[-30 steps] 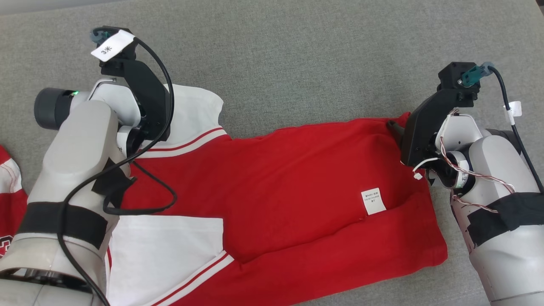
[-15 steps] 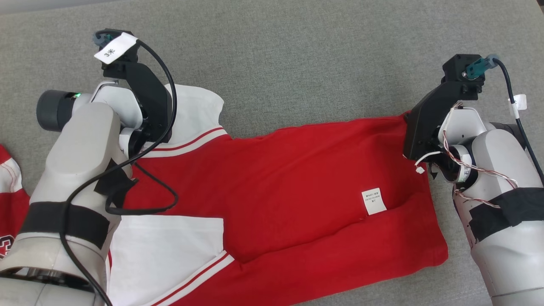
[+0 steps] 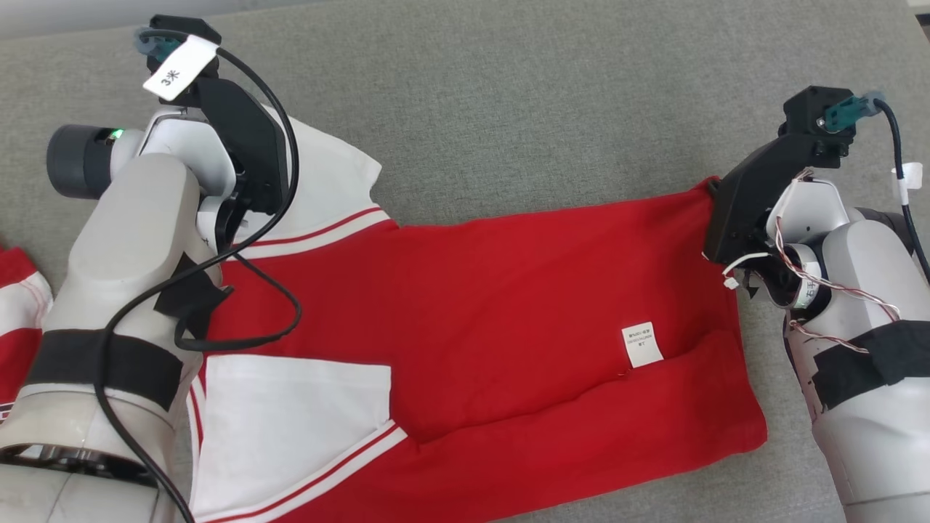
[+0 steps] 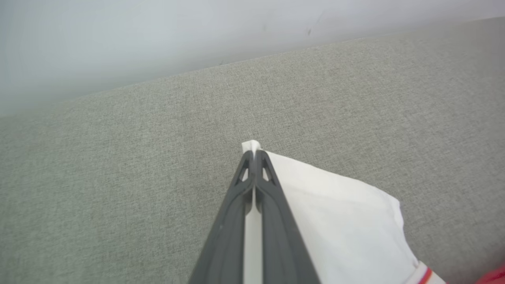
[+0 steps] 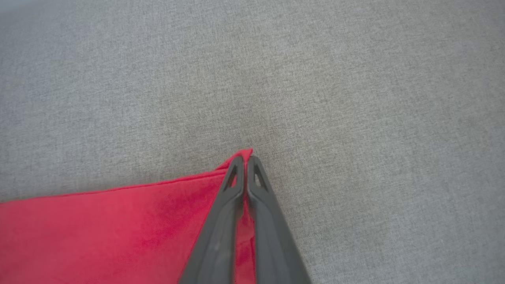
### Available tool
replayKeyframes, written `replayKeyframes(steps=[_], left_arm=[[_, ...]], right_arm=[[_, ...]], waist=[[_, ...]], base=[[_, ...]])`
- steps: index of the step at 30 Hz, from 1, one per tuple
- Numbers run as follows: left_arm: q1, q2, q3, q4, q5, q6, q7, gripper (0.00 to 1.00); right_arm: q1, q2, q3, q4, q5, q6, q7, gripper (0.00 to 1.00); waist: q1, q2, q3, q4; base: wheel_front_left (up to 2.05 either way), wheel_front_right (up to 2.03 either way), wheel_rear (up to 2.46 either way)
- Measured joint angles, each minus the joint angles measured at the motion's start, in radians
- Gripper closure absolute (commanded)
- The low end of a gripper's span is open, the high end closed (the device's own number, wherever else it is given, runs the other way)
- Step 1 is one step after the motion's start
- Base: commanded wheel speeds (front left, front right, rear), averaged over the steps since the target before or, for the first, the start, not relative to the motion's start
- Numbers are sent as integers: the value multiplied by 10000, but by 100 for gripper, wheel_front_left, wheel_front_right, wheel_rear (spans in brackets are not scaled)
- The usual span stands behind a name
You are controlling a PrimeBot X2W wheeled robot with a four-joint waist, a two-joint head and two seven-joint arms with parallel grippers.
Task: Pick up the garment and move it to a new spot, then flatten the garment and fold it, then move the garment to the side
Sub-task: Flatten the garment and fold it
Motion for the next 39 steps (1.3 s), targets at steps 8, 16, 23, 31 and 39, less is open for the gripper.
replayKeyframes(steps=[8,16,23,31,39], left_arm=[[806,-205,293,-366,-564,-198,-1152,100],[2671,-414,441,-1601,-1174,-543,-2867,100],[4353,-441,316,-3204,-1603,-727,-4023,100],[6787,-418,-13,-5735,-1933,-807,-4606,100],[9063,-234,-322,-7708,-2236,-792,-4295,100]], right_arm=[[847,-130,-303,-265,136,52,-418,100],[2002,-443,-662,-648,244,242,-1005,100],[2708,-617,-986,-1024,435,483,-1616,100],[3830,-596,-1053,-1093,560,589,-1964,100],[4409,-619,-1118,-1275,562,658,-2092,100]], waist=[[0,0,-331,282],[-1,-1,-1005,633],[-2,-1,-1673,939],[-2,-2,-2401,1415],[-1,-2,-2853,1758]], base=[[0,0,0],[0,0,0],[0,0,0],[0,0,0],[0,0,0]])
